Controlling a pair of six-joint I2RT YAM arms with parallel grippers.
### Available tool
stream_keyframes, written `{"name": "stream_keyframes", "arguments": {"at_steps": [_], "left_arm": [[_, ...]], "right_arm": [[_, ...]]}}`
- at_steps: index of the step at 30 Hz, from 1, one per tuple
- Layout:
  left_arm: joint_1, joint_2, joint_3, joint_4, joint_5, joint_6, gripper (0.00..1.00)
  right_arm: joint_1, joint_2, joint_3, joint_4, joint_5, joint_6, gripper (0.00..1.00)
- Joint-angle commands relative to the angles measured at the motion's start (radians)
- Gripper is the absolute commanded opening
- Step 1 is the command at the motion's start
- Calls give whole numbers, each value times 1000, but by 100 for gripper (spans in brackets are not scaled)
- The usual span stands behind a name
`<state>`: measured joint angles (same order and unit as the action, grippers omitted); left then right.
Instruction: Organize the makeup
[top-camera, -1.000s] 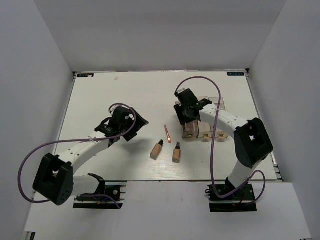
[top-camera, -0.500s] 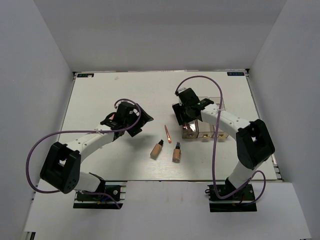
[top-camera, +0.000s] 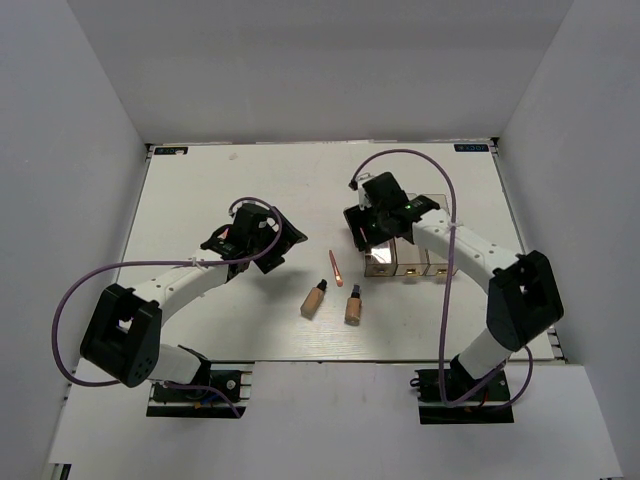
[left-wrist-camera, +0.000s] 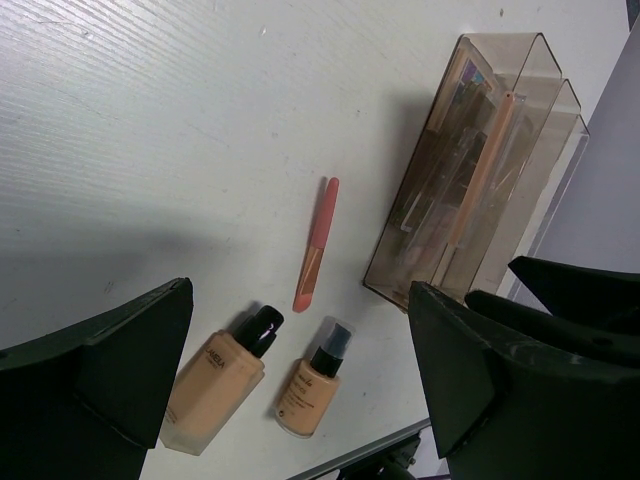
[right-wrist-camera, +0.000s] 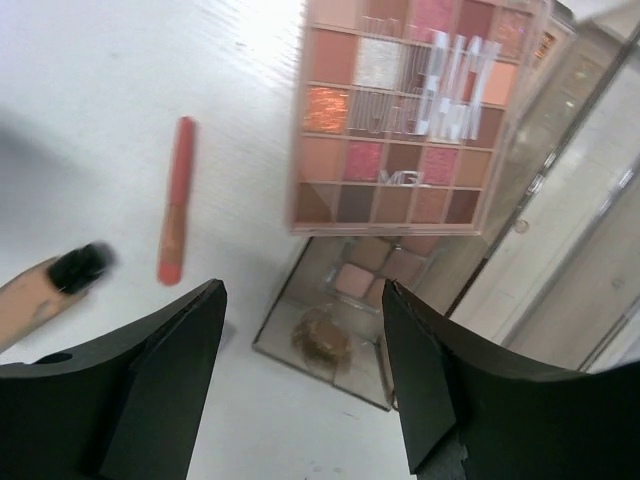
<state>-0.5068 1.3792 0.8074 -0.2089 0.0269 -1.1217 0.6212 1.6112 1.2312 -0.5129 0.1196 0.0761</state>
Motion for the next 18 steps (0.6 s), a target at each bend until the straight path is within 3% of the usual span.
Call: {"name": "stream_keyframes", "arguments": {"at_steps": [1,4,6,9,10,11,12,13,15,16,18], "left_arm": [[4,-23,27,-1,-2,19,98],[4,-38,39,-21,-12,31,98],[13,-52,52,-53,-50,56,98],[13,-88,79,-113,-81,103,98],[13,-98,90,-131,-91,115,94],[13,-121,99,-151,-110,144,91],[13,-135,102,-188,-120,158,86],[23,-150,107,-211,-130,178,72],[24,-199,108,-280,-174,189,58],[34,-218,107,-302,-186,197,47],[34,-273,96,-362,-229,201,41]], "right_arm": [[-6,-86,33,-3,-160,-53,70],[-9,-137,31,26,-276,-160,71],[-24,-163,19,54,-461,-287,69],[-31,-188,2,85,-679,-396,55],[-32,-180,8,74,-786,-480,46],[-29,-172,13,39,-829,-522,18],[-29,-156,14,24,-872,-562,10],[-31,-145,25,-1,-958,-653,5],[-25,-111,37,-114,-1032,-778,11],[-21,-99,45,-160,-1087,-926,31],[-12,-58,70,-310,-1118,-1086,48]]}}
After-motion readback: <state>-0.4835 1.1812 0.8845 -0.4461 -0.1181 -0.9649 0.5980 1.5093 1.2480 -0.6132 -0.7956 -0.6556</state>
